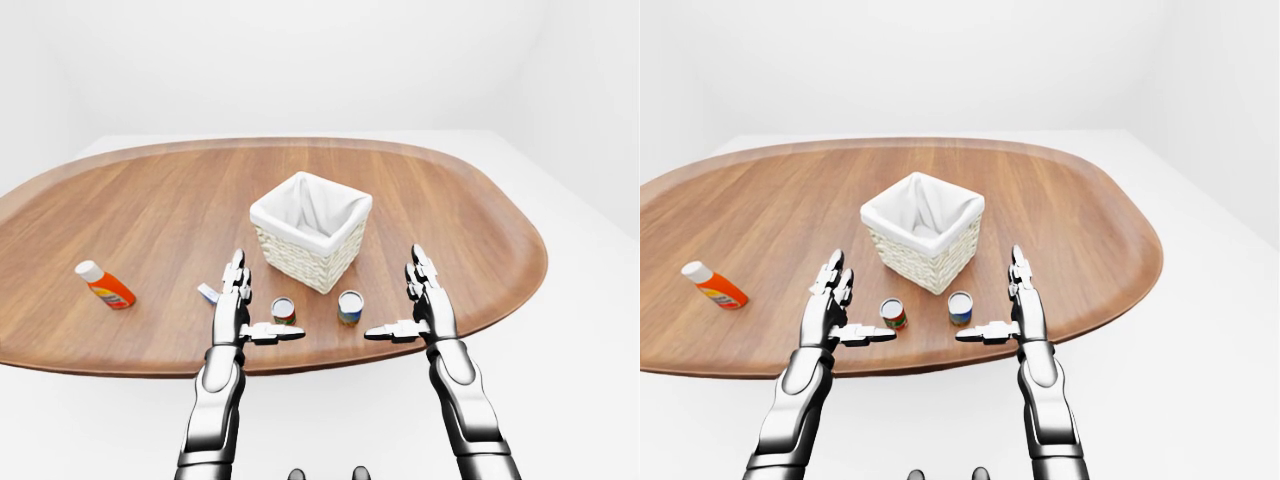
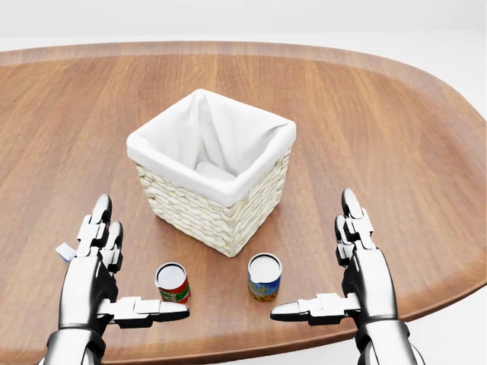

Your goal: Pick up the alphabet soup and the cream cheese box, and put them in the basket.

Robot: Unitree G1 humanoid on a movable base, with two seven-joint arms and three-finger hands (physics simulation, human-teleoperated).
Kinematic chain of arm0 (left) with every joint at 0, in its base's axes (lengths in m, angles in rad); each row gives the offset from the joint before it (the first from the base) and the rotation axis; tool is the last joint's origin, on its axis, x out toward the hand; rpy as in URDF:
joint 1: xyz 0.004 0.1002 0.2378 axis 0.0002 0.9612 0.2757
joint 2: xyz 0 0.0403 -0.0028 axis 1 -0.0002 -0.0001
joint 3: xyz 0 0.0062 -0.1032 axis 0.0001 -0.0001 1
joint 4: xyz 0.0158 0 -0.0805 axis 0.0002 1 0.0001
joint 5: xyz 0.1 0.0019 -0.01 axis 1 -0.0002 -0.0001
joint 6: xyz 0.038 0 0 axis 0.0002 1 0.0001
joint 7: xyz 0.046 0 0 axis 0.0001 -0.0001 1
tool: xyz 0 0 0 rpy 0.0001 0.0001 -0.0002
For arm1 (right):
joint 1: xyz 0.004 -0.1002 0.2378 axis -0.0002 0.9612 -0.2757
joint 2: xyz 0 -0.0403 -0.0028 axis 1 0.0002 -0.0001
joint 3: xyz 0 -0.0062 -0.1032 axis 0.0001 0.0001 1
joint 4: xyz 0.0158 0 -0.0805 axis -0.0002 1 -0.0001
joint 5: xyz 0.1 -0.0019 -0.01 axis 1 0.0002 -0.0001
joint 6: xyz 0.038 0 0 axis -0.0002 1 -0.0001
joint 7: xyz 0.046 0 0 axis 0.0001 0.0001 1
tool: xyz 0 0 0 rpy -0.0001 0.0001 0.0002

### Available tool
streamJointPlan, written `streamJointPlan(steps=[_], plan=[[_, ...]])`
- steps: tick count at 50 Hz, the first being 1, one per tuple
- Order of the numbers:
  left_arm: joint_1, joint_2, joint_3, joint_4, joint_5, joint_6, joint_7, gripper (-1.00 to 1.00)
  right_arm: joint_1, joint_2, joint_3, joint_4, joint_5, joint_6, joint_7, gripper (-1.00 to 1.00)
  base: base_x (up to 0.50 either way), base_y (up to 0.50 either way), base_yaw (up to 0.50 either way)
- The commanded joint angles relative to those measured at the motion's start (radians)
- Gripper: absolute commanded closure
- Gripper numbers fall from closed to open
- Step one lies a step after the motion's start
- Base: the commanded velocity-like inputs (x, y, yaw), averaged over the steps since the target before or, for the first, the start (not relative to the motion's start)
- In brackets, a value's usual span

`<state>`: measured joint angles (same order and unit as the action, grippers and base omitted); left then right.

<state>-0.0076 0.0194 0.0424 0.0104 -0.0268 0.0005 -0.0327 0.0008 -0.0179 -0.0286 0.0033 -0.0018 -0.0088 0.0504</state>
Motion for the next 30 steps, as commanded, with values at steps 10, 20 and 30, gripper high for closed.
streamJointPlan(steps=[10, 20, 30], plan=[[0.004, 0.0, 0.001, -0.004, -0.003, -0.01, 0.001, -1.0, 0.0, -0.001, 0.0, 0.004, -0.001, -0.008, 0.002, -1.0, 0.09, 0.0, 0.0], [0.002, 0.0, 0.003, 0.007, -0.004, -0.019, 0.001, -1.0, -0.001, 0.0, 0.0, 0.011, -0.003, -0.015, 0.002, -1.0, 0.09, 0.0, 0.0], [-0.006, 0.002, 0.004, 0.024, -0.005, -0.028, 0.001, -1.0, -0.001, 0.0, 0.001, 0.01, -0.003, -0.014, 0.002, -1.0, 0.09, 0.0, 0.0]])
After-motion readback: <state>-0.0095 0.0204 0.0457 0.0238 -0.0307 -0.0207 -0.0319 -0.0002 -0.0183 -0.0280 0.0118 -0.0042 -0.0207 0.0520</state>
